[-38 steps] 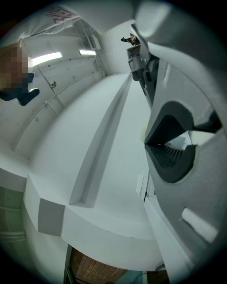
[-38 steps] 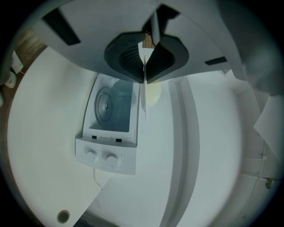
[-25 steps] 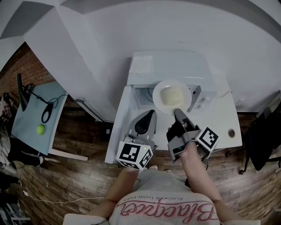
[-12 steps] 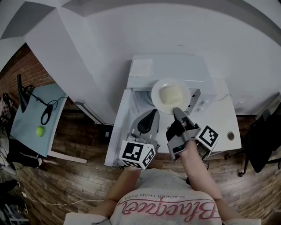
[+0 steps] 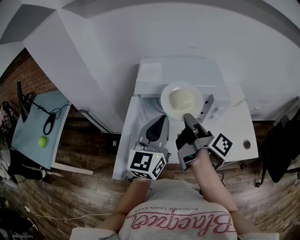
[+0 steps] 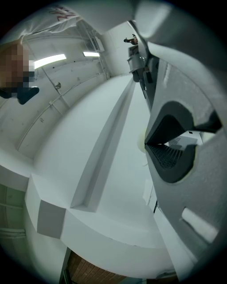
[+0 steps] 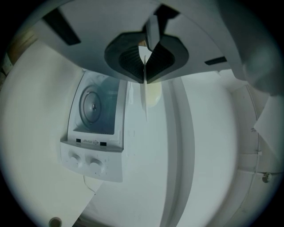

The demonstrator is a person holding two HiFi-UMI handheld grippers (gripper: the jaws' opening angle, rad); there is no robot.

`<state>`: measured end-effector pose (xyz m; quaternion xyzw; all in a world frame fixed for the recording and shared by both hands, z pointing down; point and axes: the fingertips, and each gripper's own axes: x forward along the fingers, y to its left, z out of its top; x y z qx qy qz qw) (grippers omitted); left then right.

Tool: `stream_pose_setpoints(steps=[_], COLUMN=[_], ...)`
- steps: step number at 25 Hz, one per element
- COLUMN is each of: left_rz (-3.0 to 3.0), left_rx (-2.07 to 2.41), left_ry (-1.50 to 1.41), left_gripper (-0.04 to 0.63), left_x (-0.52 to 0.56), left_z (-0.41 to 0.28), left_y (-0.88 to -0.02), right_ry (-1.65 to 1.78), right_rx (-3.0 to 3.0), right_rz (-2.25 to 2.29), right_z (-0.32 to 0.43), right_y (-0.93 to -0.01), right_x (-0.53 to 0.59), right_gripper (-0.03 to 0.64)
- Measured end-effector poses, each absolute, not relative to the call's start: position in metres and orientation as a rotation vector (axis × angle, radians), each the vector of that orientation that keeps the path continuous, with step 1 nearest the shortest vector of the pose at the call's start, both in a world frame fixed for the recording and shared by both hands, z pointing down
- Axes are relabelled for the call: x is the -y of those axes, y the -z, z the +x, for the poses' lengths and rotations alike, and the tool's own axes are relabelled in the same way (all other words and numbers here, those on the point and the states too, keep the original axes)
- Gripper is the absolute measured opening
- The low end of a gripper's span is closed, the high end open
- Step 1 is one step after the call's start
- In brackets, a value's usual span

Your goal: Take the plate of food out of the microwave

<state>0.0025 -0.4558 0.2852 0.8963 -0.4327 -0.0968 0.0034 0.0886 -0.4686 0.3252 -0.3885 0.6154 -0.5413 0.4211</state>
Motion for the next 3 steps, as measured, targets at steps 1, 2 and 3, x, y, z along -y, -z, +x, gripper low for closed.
stream_pose_setpoints(steps=[1, 2, 3], left_rz=[2.810, 2.811, 2.811], left_rx=[1.359, 1.362, 1.366], left_ry=[0.299, 0.294, 0.289], left_gripper=[0.006, 0.006, 0.006], left_x=[0.4561, 0.4565, 0.4569], left_z=[0.0031, 0.0037, 0.0043], left_y=[-0.2859, -0.2866, -0.2872], right_ry=[1.354, 1.352, 1.350], right_rx=[-1.538, -1.536, -1.533], right_rz=[-0.971, -0.969, -0.966], right_z=[0.0887, 0.0887, 0.0887], right_y=[-0.3252, -0.3250, -0.3249], right_x=[0.4691, 0.4695, 0.4700], right_gripper=[0.023, 0.024, 0.025])
